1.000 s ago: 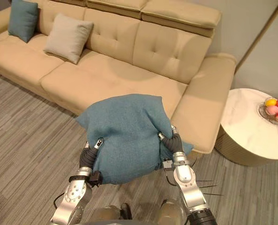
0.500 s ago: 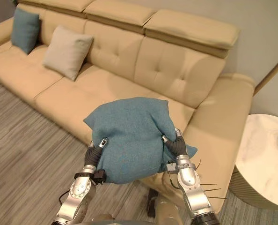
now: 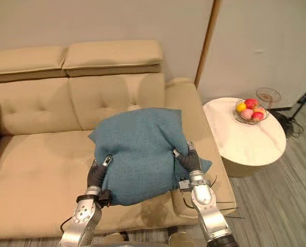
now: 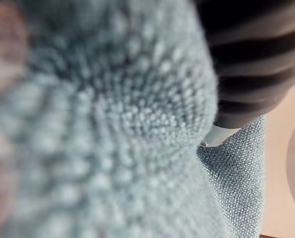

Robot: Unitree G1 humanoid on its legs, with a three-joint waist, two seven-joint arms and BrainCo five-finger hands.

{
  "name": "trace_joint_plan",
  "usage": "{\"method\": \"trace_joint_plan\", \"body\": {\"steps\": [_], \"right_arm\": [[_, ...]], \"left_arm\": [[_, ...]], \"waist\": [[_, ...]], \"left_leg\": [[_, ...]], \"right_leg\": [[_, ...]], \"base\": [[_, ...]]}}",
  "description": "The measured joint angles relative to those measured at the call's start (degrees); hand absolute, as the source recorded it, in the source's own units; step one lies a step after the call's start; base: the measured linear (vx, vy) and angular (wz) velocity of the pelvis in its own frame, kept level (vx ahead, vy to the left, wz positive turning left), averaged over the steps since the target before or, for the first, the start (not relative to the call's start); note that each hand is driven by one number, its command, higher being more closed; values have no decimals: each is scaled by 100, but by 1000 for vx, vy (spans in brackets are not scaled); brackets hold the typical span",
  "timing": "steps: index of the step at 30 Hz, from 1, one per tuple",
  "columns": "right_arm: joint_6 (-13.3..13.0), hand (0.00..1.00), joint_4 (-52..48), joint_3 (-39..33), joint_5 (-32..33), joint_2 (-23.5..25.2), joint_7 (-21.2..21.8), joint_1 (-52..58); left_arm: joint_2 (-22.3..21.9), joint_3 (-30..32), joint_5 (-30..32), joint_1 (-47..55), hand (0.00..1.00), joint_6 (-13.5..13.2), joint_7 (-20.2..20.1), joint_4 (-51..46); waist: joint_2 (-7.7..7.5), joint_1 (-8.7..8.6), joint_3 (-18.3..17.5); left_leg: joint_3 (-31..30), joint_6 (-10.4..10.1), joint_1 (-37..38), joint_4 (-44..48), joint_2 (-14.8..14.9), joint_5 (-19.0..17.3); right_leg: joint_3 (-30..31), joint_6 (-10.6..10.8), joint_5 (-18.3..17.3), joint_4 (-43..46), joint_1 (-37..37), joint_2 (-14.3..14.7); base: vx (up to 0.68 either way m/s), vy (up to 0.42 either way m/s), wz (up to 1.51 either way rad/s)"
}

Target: Pick up cushions and gather them together orderly.

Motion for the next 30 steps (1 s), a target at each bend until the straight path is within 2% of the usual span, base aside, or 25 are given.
{"method": "trace_joint_plan", "body": {"steps": [2,7,10,12,13,15,17,20,21,24,27,30], "right_arm": [[5,100,4,70,-14,12,-6,-130],[16,100,243,308,-380,130,-320,-1215],[47,100,877,141,-546,217,-806,-2422],[150,100,1574,-194,-677,219,-1173,-3828],[200,100,1760,-288,-678,218,-1227,-4214],[347,100,2320,-597,-701,236,-1527,-5620],[408,100,2547,-910,-750,271,-1733,-6409],[442,100,3206,-1360,-801,335,-2034,-7504],[443,0,3538,-1518,-779,343,-2158,-7982],[434,0,3876,-1778,-713,218,-2325,-8543],[434,0,4546,-1903,-355,-43,-2389,-9177],[435,0,4874,-1944,34,-131,-2357,-9382]], "left_arm": [[7,84,38,29,100,-1,13,-113],[-2,418,129,-549,100,-5,423,-106],[121,495,301,-1911,100,-14,814,318],[500,523,325,-3632,100,-9,1127,1150],[597,566,326,-4088,100,-5,1156,1377],[1060,622,324,-5676,100,13,1468,2042],[1300,629,327,-6653,100,15,1601,2388],[1464,654,375,-8017,100,19,1677,3168],[1478,704,386,-8640,0,21,1696,3575],[1477,741,382,-9534,0,52,1743,4161],[1475,802,357,-10321,0,117,1722,4707],[1461,1012,293,-10429,0,182,1620,5007]], "waist": [[-7,113,4],[-19,129,84],[-9,197,539],[-22,249,892],[-30,258,1017],[-79,276,1506],[-81,278,1692],[-79,274,1708],[-80,272,1769],[-79,190,1789],[-82,95,1872],[-77,92,2090]], "left_leg": [[156,12,-43,-73,-35,5],[240,80,-780,110,-58,48],[103,155,-1287,416,19,98],[-52,225,-1891,572,2,241],[-92,233,-1999,569,-15,315],[-182,278,-2328,543,-47,555],[-282,290,-2581,477,-77,719],[-423,294,-3039,444,-112,903],[-482,312,-3181,440,-141,947],[-652,323,-3450,203,-219,1154],[-857,321,-3737,-309,-369,1544],[-963,308,-3837,-549,-390,1705]], "right_leg": [[32,53,70,-16,-168,-18],[-8,64,390,-94,-854,-77],[-359,28,579,-95,-1152,-121],[-619,-3,740,-98,-1580,-191],[-666,-42,797,-97,-1666,-203],[-771,-65,958,-105,-1954,-233],[-894,-88,1056,-121,-2178,-251],[-1020,-120,1207,-206,-2531,-259],[-1066,-125,1233,-217,-2636,-258],[-1226,-131,1293,-291,-2879,-313],[-1462,-154,1380,-397,-3214,-385],[-1586,-154,1380,-413,-3350,-392]], "base": [[-5,58,-41],[-68,9,-16],[-201,-46,22],[-277,-43,43],[-273,-55,38],[-252,-65,24],[-172,-65,29],[-98,-50,22],[-59,-20,18],[-46,-23,32],[-38,-13,40],[-32,2,23]]}}
